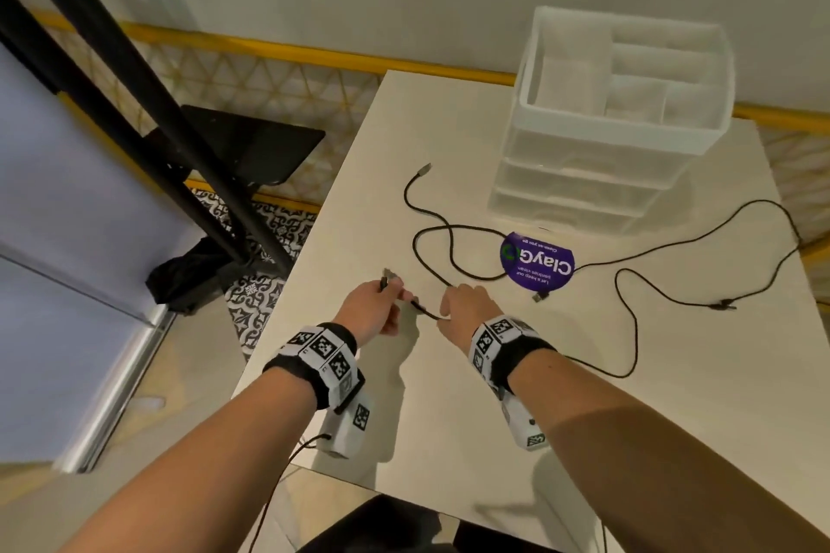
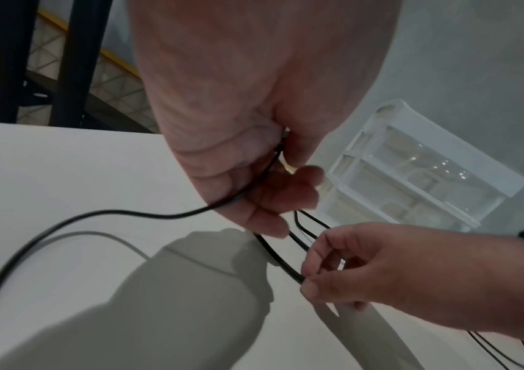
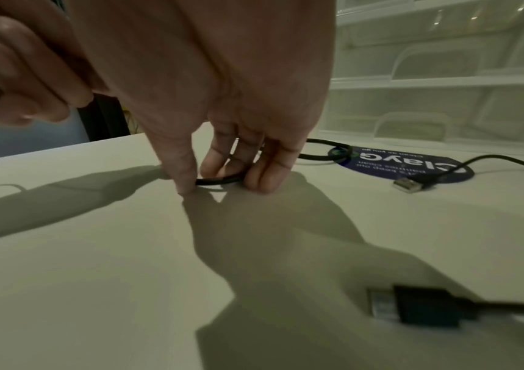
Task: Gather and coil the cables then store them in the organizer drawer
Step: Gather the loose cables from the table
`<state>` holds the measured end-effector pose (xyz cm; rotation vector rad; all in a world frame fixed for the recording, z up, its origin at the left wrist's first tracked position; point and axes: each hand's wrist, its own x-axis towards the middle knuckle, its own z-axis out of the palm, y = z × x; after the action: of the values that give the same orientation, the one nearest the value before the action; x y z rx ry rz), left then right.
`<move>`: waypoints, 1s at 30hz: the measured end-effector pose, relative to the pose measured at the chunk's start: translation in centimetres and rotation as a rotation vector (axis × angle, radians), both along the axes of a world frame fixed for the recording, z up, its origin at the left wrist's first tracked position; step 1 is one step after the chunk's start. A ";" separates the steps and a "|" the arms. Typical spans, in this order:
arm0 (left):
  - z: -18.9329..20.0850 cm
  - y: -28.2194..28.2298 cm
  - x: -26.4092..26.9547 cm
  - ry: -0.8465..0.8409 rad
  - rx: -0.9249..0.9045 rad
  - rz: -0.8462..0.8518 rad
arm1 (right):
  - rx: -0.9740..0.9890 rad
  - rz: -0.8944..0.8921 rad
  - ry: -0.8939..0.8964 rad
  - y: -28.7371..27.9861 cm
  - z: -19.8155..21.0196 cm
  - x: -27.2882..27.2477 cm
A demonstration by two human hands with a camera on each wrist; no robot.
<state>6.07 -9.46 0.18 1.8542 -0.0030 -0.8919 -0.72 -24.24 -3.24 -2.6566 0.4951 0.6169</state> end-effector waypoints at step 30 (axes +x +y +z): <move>4.3 -11.4 -4.1 -0.205 -0.167 -0.336 | 0.062 -0.472 -0.263 -11.0 3.0 -10.2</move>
<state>2.02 -20.90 4.44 1.8071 -0.5138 -0.8929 -10.90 -35.21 -0.22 -2.3848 0.9604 0.1371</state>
